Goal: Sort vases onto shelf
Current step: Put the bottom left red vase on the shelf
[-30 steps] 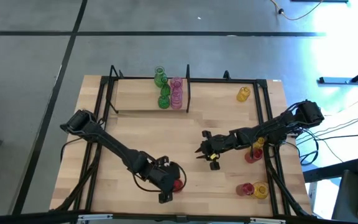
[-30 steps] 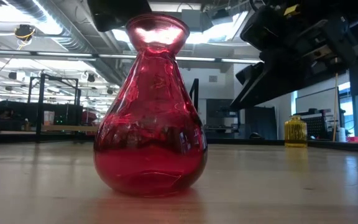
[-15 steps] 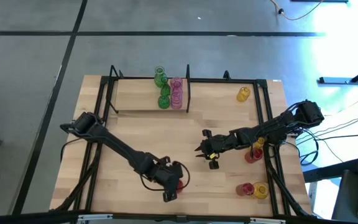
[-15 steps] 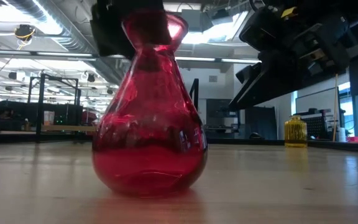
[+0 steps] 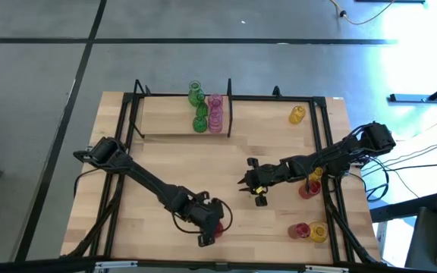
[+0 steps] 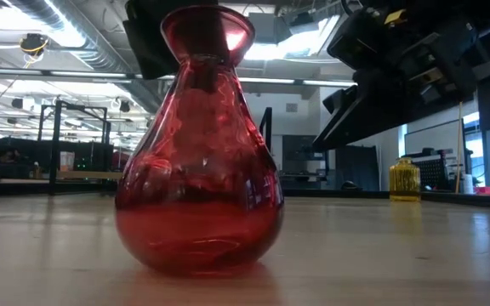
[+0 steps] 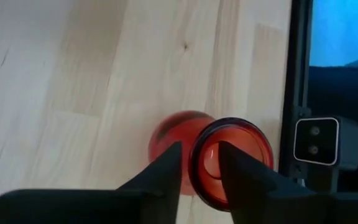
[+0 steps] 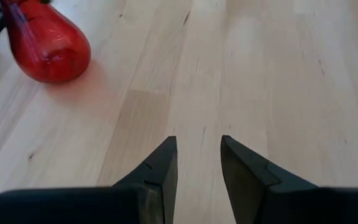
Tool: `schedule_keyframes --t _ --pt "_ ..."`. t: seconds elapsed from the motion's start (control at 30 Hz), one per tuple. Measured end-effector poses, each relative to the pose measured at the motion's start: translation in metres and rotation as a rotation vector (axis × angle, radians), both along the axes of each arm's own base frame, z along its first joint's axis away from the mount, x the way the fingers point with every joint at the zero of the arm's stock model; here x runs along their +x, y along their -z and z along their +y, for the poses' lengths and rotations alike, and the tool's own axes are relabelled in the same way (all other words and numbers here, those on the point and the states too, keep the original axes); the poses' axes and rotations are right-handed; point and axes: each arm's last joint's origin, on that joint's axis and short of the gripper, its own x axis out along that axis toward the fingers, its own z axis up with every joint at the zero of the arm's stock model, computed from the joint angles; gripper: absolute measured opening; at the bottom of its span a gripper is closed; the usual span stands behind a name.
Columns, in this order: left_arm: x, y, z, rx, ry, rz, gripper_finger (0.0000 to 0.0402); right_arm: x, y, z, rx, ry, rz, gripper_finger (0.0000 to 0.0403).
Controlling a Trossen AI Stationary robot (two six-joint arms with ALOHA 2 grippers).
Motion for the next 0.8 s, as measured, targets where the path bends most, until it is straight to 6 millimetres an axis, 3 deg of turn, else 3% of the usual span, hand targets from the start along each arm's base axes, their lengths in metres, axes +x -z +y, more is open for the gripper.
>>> schedule_keyframes --t 0.27,0.5,0.63,0.8 --pt "0.000 -0.001 0.000 0.033 0.061 -0.016 0.0018 0.000 0.000 -0.001 -0.013 0.016 -0.003 0.0108" --pt "-0.001 -0.007 0.001 0.060 0.082 -0.006 0.0015 0.000 0.000 -0.001 -0.016 0.019 -0.004 0.0108" --pt "-0.004 -0.023 0.003 0.107 0.090 0.043 0.0017 0.000 0.000 -0.001 -0.016 0.019 -0.003 0.0108" --pt "-0.017 -0.061 0.011 0.172 0.074 0.096 0.0017 0.000 0.000 -0.001 -0.016 0.019 -0.002 0.0108"
